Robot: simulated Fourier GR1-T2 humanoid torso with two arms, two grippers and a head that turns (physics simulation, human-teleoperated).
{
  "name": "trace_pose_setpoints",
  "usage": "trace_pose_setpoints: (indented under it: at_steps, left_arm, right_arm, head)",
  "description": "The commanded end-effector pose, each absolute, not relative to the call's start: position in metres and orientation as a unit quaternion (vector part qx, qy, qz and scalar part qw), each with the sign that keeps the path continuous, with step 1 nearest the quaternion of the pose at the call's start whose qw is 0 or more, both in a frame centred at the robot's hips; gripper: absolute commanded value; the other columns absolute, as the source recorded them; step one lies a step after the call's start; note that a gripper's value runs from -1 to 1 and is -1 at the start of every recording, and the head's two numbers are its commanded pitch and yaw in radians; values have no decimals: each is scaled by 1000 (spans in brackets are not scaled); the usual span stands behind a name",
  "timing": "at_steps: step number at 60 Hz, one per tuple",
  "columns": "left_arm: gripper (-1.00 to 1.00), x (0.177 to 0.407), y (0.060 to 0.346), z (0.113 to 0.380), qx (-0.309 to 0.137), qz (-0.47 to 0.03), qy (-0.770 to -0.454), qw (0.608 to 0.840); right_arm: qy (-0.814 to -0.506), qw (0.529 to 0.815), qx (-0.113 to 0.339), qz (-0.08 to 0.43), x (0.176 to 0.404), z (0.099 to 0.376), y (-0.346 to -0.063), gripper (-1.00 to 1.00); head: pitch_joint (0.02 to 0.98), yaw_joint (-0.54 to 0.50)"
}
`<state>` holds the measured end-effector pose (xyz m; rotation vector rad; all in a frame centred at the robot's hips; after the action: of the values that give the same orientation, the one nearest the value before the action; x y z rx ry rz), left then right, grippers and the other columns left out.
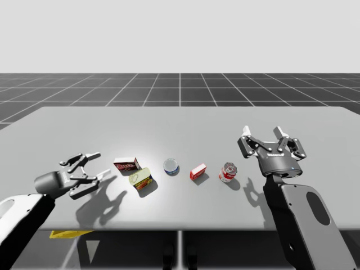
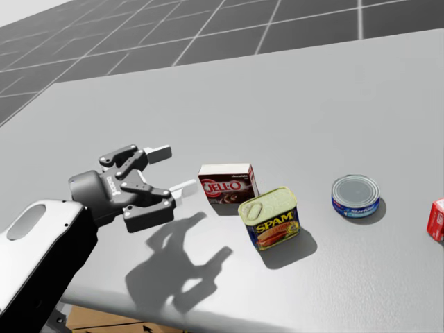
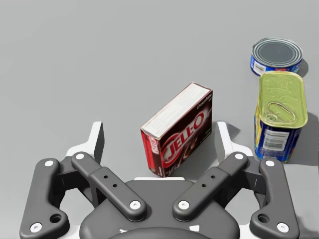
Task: Lift the pudding box off the table.
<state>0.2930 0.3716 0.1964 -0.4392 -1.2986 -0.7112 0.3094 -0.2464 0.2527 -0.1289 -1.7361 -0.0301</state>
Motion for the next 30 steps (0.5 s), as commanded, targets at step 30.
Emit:
trace_pose_setpoints:
  at_steps: [30]
  left_arm:
    - [-1000, 343, 354, 152, -255, -393, -507, 724]
  right_arm:
    - [-764, 642, -61, -14, 310, 253, -248, -1000]
  head:
    - [781, 379]
